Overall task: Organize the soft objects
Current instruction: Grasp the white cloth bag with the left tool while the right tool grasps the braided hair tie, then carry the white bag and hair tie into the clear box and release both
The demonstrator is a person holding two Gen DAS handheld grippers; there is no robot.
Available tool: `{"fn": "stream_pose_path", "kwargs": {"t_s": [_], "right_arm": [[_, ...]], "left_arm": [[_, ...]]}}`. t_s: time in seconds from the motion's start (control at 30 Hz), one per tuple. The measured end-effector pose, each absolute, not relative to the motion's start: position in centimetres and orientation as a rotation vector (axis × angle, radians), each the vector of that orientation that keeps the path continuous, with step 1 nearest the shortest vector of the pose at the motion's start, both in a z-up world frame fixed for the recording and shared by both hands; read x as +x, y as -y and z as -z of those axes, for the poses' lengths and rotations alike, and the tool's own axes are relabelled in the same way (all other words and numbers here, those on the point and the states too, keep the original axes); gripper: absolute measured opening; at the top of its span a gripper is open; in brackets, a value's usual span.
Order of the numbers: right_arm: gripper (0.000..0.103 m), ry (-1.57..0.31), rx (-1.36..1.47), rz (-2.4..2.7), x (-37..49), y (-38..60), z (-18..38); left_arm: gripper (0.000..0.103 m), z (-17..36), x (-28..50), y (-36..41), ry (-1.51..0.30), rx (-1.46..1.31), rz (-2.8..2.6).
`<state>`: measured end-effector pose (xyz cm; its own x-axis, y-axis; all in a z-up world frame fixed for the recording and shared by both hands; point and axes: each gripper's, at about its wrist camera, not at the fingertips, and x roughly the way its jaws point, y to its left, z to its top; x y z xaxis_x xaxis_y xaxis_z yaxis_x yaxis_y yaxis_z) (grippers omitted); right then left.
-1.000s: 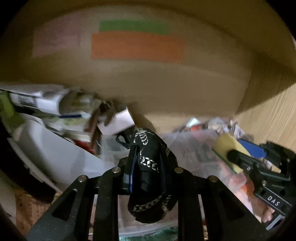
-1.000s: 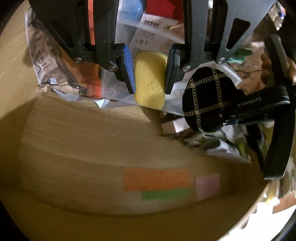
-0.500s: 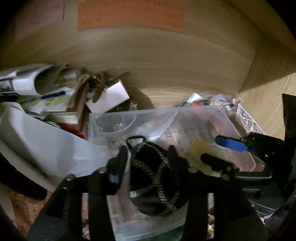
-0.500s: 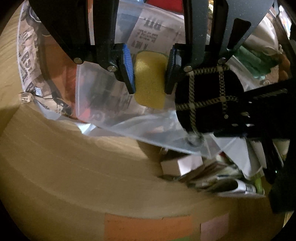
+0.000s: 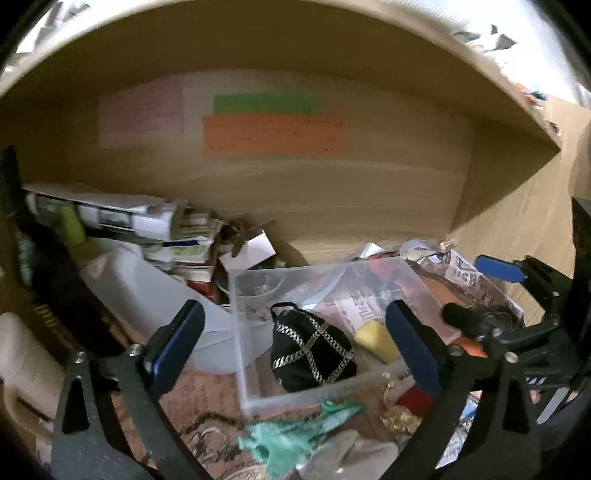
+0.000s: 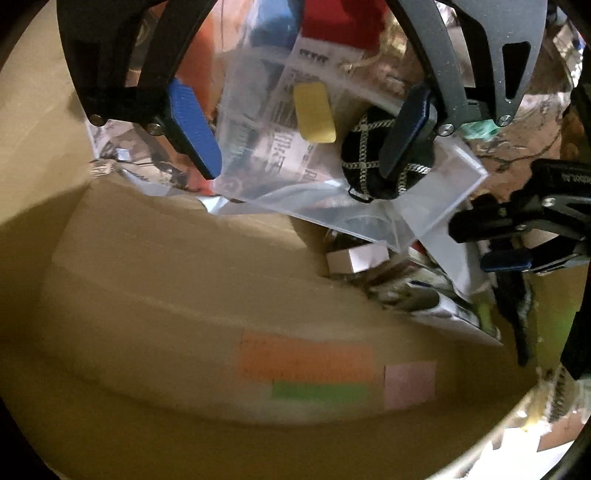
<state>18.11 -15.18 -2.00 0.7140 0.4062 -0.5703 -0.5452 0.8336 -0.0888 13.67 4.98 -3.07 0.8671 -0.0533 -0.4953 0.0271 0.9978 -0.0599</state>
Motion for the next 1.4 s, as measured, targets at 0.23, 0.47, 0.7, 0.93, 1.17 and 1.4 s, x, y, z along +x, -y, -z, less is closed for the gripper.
{"fn": "stream_pose_path", "kwargs": {"t_s": [0.23, 0.47, 0.7, 0.93, 1.17, 1.4], "right_arm": [[0.091, -0.521, -0.248, -0.494, 14.2, 18.2, 2.2], [0.091, -0.614, -0.218, -0.463, 12.1, 20.6, 5.4], [0.091, -0.758, -0.201, -0.417, 11.1, 22.2, 10.0], [0.076, -0.823, -0.204, -0.444, 10.5, 22.2, 12.2], [0.04, -0.818, -0.214, -0.435, 10.3, 22.2, 13.1], [0.017, -0.8, -0.14, -0.423, 10.4, 23.5, 12.4]], "left_arm": [[0.102, 4.9, 10.0, -4.8, -0.532, -0.041, 0.043], [0.102, 9.0, 8.0, -4.0, -0.62, -0.046, 0.033], [0.102, 12.8, 6.3, -2.6, -0.701, -0.047, 0.065], [0.101, 15.0, 6.4, -1.2, -0.719, -0.041, 0.077], [0.066, 16.1, 7.2, -0.9, -0.763, -0.073, 0.125], [0.029, 15.5, 6.9, -0.8, -0.753, -0.092, 0.166]]}}
